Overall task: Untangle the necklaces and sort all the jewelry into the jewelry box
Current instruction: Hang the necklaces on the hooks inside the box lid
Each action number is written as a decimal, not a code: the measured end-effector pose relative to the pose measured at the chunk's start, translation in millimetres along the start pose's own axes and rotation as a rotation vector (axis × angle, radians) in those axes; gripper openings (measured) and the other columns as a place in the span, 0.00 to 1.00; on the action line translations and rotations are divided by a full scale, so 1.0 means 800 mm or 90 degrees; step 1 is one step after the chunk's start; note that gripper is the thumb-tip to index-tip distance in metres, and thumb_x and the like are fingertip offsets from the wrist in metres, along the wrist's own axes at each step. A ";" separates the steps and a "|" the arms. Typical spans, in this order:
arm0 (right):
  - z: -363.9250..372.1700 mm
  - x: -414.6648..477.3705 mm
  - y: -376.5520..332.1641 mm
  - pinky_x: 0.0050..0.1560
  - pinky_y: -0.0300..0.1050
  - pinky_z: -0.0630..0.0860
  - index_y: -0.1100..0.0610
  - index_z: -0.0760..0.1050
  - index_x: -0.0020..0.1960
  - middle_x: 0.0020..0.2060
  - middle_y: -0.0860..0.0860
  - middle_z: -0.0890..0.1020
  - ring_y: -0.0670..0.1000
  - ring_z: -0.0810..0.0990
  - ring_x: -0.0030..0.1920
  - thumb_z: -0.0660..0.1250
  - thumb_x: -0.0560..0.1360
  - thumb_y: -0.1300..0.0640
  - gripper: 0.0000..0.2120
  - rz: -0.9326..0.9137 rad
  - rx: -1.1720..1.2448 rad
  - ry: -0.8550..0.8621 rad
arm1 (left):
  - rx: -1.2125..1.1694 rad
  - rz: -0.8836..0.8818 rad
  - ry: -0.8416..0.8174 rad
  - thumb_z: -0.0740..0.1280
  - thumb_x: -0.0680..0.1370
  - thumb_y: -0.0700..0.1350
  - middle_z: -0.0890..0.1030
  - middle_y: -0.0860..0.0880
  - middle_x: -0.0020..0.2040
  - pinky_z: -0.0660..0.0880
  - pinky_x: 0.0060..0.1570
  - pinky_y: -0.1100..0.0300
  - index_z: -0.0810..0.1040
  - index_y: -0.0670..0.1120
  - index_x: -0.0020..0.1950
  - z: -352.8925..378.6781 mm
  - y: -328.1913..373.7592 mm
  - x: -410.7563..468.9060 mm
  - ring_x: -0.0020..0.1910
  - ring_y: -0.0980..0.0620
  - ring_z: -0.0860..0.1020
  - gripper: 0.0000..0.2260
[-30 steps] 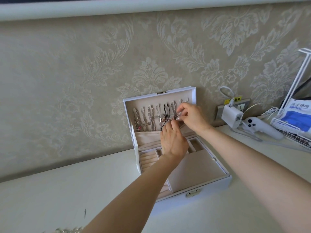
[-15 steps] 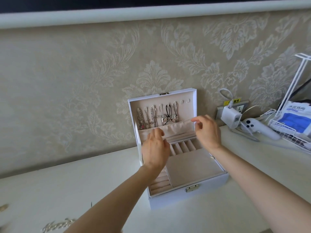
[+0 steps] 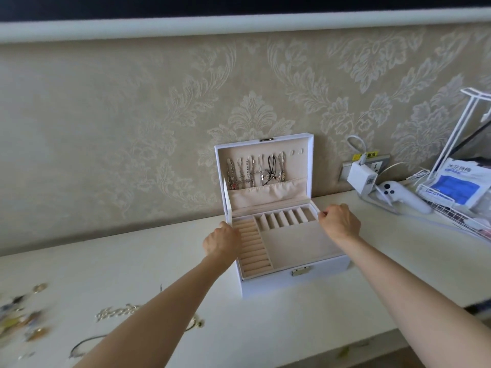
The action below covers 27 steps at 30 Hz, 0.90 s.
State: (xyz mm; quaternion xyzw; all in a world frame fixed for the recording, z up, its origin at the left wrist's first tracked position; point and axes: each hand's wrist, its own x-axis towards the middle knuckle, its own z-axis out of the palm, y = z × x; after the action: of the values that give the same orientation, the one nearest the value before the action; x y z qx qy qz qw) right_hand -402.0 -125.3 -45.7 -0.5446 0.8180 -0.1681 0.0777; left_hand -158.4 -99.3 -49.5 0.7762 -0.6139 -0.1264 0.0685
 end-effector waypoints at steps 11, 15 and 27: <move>0.010 -0.016 -0.021 0.38 0.42 0.66 0.61 0.74 0.39 0.44 0.60 0.81 0.57 0.72 0.39 0.56 0.80 0.56 0.15 -0.078 -0.030 -0.009 | 0.056 0.016 0.010 0.51 0.82 0.43 0.77 0.42 0.61 0.69 0.54 0.55 0.70 0.41 0.61 -0.015 -0.032 0.019 0.60 0.42 0.75 0.12; 0.020 -0.025 -0.047 0.37 0.42 0.65 0.61 0.69 0.33 0.39 0.60 0.79 0.57 0.71 0.37 0.58 0.79 0.56 0.17 -0.093 0.001 -0.016 | 0.059 -0.003 0.011 0.51 0.82 0.43 0.77 0.42 0.61 0.69 0.52 0.56 0.71 0.41 0.61 -0.023 -0.063 0.027 0.60 0.42 0.75 0.13; 0.055 -0.054 -0.137 0.31 0.43 0.61 0.58 0.60 0.28 0.27 0.53 0.67 0.57 0.70 0.35 0.59 0.79 0.57 0.22 -0.131 0.053 -0.065 | 0.065 -0.049 0.025 0.51 0.82 0.46 0.78 0.42 0.59 0.65 0.46 0.57 0.71 0.43 0.61 -0.056 -0.162 0.050 0.59 0.43 0.76 0.14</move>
State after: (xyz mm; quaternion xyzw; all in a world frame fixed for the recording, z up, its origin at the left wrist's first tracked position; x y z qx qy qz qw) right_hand -276.8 -132.4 -49.5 -0.6301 0.7449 -0.1807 0.1241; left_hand -16.4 -109.6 -44.9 0.8038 -0.5881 -0.0824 0.0362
